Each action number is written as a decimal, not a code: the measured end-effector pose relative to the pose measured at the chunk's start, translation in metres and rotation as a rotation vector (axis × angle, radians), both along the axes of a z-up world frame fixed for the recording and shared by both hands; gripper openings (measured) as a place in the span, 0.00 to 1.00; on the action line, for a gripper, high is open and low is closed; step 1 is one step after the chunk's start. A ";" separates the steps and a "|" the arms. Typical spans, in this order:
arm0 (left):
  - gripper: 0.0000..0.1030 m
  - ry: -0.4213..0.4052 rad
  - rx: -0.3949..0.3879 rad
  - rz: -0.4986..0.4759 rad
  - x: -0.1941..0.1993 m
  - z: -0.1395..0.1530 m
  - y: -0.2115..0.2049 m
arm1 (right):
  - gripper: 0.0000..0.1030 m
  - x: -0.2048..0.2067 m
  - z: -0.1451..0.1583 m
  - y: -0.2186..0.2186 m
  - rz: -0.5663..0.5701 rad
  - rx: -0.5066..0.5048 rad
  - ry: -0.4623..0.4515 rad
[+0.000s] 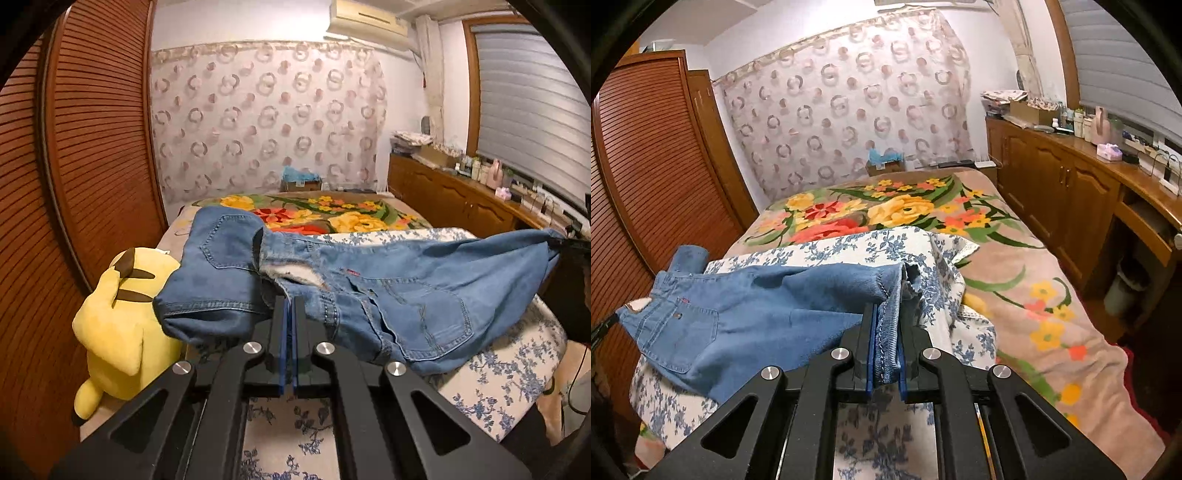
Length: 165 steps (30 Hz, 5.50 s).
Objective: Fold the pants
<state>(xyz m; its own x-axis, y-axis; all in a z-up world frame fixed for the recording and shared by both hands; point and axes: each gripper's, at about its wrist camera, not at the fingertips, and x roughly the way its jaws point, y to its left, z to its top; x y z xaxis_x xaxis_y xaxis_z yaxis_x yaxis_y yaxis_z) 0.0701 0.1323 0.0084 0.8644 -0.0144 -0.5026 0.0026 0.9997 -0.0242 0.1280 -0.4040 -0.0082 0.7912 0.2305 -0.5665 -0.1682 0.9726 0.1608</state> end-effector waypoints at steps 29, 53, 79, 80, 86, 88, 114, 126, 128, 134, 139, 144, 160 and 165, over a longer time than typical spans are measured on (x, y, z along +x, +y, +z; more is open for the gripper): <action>0.21 0.121 0.003 0.020 -0.056 -0.042 0.011 | 0.17 -0.018 -0.066 -0.015 -0.055 0.014 0.181; 0.76 0.137 -0.038 -0.235 -0.027 -0.051 -0.106 | 0.12 -0.047 -0.064 -0.016 -0.017 -0.112 0.133; 0.76 0.112 -0.067 -0.179 -0.035 -0.046 -0.086 | 0.03 -0.046 0.039 0.177 0.547 -0.036 -0.078; 0.76 0.112 -0.069 -0.175 -0.036 -0.046 -0.085 | 0.03 -0.046 0.039 0.187 0.565 -0.044 -0.076; 0.76 0.117 -0.080 -0.159 -0.039 -0.050 -0.078 | 0.03 -0.029 0.037 0.213 0.611 -0.054 -0.056; 0.76 0.122 -0.084 -0.156 -0.039 -0.052 -0.077 | 0.03 -0.020 0.032 0.214 0.612 -0.062 -0.037; 0.76 0.176 -0.088 -0.369 0.025 -0.056 -0.168 | 0.41 0.030 0.001 0.157 0.401 -0.307 0.019; 0.76 0.252 -0.151 -0.351 0.045 -0.082 -0.173 | 0.42 0.085 -0.023 0.193 0.462 -0.301 0.069; 0.75 0.247 -0.151 -0.345 0.043 -0.083 -0.174 | 0.42 0.089 -0.030 0.194 0.465 -0.281 0.083; 0.62 0.248 -0.140 -0.363 0.037 -0.081 -0.182 | 0.42 0.099 -0.046 0.184 0.478 -0.244 0.130; 0.42 0.255 -0.142 -0.392 0.036 -0.078 -0.188 | 0.42 0.103 -0.051 0.176 0.508 -0.241 0.154; 0.36 0.256 -0.132 -0.414 0.034 -0.076 -0.194 | 0.29 0.102 -0.055 0.173 0.515 -0.225 0.151; 0.08 0.152 -0.211 -0.445 0.010 -0.036 -0.178 | 0.02 0.055 0.006 0.164 0.499 -0.174 -0.076; 0.08 0.077 -0.229 -0.408 -0.006 -0.010 -0.147 | 0.02 0.041 0.032 0.185 0.543 -0.174 -0.138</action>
<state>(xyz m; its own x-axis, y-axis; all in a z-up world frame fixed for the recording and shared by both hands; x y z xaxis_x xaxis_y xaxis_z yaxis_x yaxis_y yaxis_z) 0.0641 -0.0146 -0.0011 0.7253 -0.4629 -0.5095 0.3836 0.8864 -0.2592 0.1694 -0.2188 0.0241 0.6550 0.5362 -0.5324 -0.6578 0.7514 -0.0525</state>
